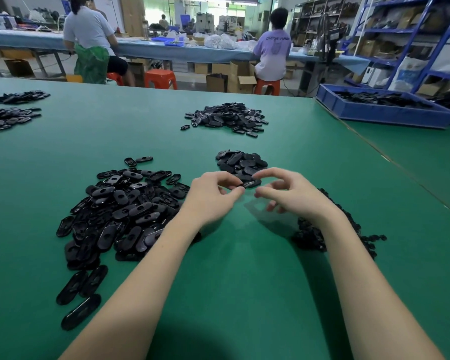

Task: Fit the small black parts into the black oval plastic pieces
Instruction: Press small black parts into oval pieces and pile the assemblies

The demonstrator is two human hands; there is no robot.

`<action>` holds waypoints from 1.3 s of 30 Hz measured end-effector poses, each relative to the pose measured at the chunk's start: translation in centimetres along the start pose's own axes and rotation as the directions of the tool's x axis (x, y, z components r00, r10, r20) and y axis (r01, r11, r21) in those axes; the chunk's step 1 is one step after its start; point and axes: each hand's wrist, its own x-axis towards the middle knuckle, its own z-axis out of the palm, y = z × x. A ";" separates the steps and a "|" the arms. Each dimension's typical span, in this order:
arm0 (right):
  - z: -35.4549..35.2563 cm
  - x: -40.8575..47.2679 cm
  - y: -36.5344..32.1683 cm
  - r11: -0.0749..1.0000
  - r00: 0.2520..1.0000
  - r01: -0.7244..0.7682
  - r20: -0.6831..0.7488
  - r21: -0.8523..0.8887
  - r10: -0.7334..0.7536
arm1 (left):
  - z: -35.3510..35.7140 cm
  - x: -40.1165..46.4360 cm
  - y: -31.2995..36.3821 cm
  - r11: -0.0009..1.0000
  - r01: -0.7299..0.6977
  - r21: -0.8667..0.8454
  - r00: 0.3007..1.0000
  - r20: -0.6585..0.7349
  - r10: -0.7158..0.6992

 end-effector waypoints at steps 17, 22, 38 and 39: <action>-3.8 -0.7 0.0 0.841 0.975 -0.217 -0.154 -0.496 0.161 | 3.4 -1.2 1.0 0.736 0.371 -0.567 0.925 0.291 -0.243; -4.1 -1.0 0.6 0.736 0.936 -0.352 -0.229 -0.579 0.267 | 3.4 -1.3 1.1 0.736 0.372 -0.566 0.925 0.296 -0.240; -3.3 -0.8 1.3 0.774 0.881 -0.409 -0.431 -0.484 0.196 | 3.3 -1.1 0.6 0.718 0.373 -0.587 0.926 0.284 -0.249; -3.2 -0.7 1.3 0.810 0.893 -0.370 -0.414 -0.455 0.175 | 3.3 -1.1 0.6 0.708 0.378 -0.597 0.925 0.283 -0.255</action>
